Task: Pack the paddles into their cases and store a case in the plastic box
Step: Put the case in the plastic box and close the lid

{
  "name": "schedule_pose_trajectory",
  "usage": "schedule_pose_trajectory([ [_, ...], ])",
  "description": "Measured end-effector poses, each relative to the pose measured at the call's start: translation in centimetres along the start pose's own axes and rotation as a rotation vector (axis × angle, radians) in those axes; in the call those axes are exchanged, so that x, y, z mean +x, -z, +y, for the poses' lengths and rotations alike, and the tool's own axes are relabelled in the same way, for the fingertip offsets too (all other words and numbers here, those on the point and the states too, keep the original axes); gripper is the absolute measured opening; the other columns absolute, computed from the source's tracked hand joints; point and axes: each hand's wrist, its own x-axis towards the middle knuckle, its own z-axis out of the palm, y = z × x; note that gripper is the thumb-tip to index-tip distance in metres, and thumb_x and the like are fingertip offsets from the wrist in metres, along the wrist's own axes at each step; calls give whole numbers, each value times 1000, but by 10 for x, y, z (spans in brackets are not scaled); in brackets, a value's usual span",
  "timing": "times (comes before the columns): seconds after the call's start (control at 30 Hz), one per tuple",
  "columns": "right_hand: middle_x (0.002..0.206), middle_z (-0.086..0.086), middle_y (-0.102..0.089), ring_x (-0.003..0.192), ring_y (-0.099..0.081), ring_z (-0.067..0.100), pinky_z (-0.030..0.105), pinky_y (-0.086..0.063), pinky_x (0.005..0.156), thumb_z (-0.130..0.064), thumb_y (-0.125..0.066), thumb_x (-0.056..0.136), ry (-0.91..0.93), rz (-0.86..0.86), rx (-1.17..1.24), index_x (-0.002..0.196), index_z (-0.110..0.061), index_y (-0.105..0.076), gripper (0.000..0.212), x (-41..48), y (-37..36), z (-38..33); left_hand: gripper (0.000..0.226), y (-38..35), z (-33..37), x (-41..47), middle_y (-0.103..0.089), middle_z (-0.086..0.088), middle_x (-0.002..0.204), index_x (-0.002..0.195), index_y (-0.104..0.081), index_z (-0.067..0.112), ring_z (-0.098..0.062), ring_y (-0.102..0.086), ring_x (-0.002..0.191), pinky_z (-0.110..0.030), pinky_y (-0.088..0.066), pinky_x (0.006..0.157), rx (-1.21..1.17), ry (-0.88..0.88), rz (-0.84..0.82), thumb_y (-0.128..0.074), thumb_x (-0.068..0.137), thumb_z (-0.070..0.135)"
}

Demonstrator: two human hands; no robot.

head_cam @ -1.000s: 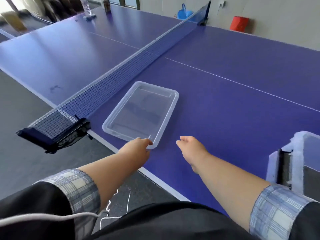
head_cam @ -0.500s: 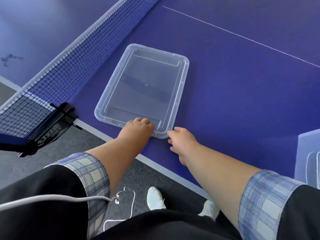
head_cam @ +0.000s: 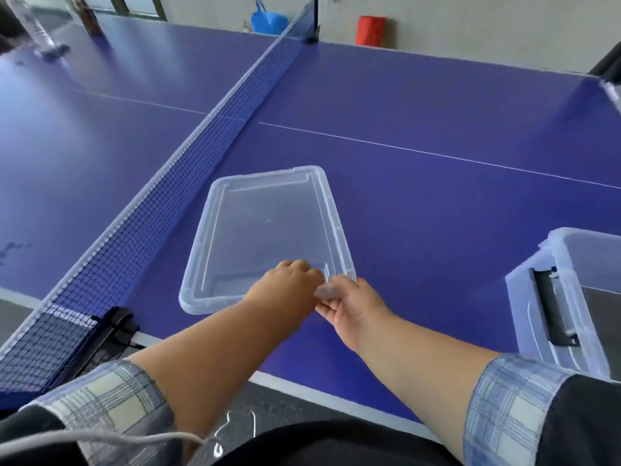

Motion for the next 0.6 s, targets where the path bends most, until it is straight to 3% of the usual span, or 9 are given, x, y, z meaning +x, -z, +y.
schedule_pose_trajectory([
  [0.07, 91, 19, -71, 87, -70, 27, 46, -51, 103, 4, -51, 88, 54, 30, 65, 95, -2, -58, 12, -22, 13, -18, 30, 23, 22, 6, -57, 4, 116, 120, -58, 30, -22, -52, 113, -36, -49, 88, -43, -18, 46, -55, 92, 38],
  [0.1, 105, 24, -72, 95, -70, 29, 43, -54, 100, 0, -49, 91, 76, 49, 112, 108, -2, -59, 20, -33, 21, -27, 29, 32, 34, 10, -59, 5, 114, 119, -59, 31, -21, -53, 112, -36, -49, 87, -56, -35, 64, -54, 91, 39],
  [0.2, 123, 24, -69, 102, -71, 27, 37, -58, 87, -9, -48, 96, 125, 113, 287, 120, 2, -60, 29, -60, 46, -43, 29, 48, 73, 25, -61, 4, 112, 120, -59, 27, -20, -57, 110, -31, -48, 82, 3, -145, 57, -59, 91, 29],
  [0.27, 107, 21, -75, 89, -74, 24, 37, -61, 76, -11, -49, 100, 155, 148, 419, 123, -1, -61, 28, -78, 61, -50, 33, 56, 102, 34, -60, 4, 112, 121, -58, 26, -21, -58, 109, -29, -47, 81, 72, -231, 50, -62, 89, 22],
  [0.37, 67, 7, -71, 56, -70, 15, 30, -60, 57, -6, -57, 98, 194, 156, 578, 99, -11, -63, 8, -102, 87, -63, 37, 62, 148, 42, -58, 5, 107, 118, -58, 24, -21, -58, 107, -27, -45, 78, 119, -337, 73, -62, 83, 12],
  [0.47, 60, 4, -70, 52, -70, 12, 21, -56, 48, -4, -60, 96, 242, 189, 633, 96, -12, -63, 8, -127, 127, -77, 30, 65, 202, 48, -55, 6, 102, 108, -58, 23, -19, -56, 107, -27, -44, 76, 132, -423, 81, -60, 81, 10],
  [0.6, 59, 7, -69, 53, -71, 14, 29, -62, 55, 8, -52, 93, 348, 218, 637, 90, -8, -63, 20, -157, 186, -92, 20, 69, 273, 52, -58, 6, 105, 110, -62, 29, -18, -55, 107, -31, -49, 83, 26, -458, 91, -55, 91, 27],
])
